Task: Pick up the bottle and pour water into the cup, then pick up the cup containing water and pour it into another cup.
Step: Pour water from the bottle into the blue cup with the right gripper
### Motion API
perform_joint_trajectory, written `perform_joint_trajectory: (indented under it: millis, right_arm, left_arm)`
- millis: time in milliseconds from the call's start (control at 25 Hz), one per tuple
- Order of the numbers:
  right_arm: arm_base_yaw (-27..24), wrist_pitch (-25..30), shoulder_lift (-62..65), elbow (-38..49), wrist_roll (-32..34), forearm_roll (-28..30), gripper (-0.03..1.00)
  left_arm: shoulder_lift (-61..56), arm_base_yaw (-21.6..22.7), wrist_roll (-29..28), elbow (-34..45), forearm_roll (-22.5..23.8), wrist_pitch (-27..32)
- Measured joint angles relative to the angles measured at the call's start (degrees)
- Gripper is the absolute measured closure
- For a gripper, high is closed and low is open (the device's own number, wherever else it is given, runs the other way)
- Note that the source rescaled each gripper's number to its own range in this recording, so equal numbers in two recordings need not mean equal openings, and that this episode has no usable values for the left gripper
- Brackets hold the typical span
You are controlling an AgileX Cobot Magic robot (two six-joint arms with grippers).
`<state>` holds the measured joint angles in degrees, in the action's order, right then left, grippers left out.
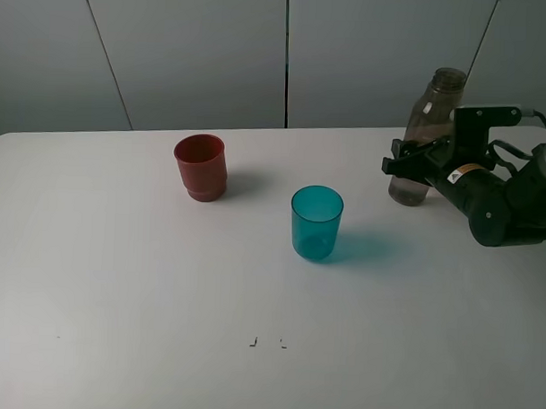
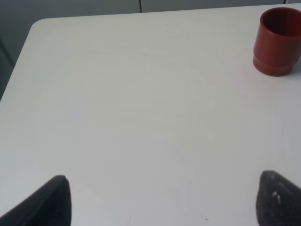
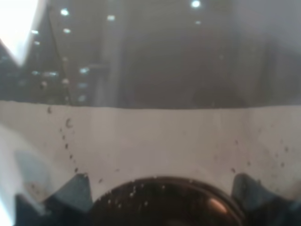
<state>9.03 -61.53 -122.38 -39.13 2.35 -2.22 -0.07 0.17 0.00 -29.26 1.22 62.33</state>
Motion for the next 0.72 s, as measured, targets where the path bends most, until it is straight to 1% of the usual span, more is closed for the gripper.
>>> perform_joint_trajectory:
  millis: [320, 520, 600, 720]
  right_arm:
    - [0.0, 0.0, 0.0, 0.0, 0.02, 0.1, 0.96]
    - [0.0, 0.12, 0.0, 0.0, -0.12, 1.62, 0.96]
    - [0.0, 1.03, 0.57, 0.0, -0.12, 1.77, 0.96]
    - [0.0, 3.94, 3.38, 0.0, -0.42, 2.22, 0.96]
  left_arm:
    - [0.0, 0.0, 0.0, 0.0, 0.0, 0.0]
    - [0.0, 0.0, 0.0, 0.0, 0.0, 0.0]
    - [0.0, 0.0, 0.0, 0.0, 0.0, 0.0]
    - [0.0, 0.0, 0.39, 0.0, 0.0, 0.0]
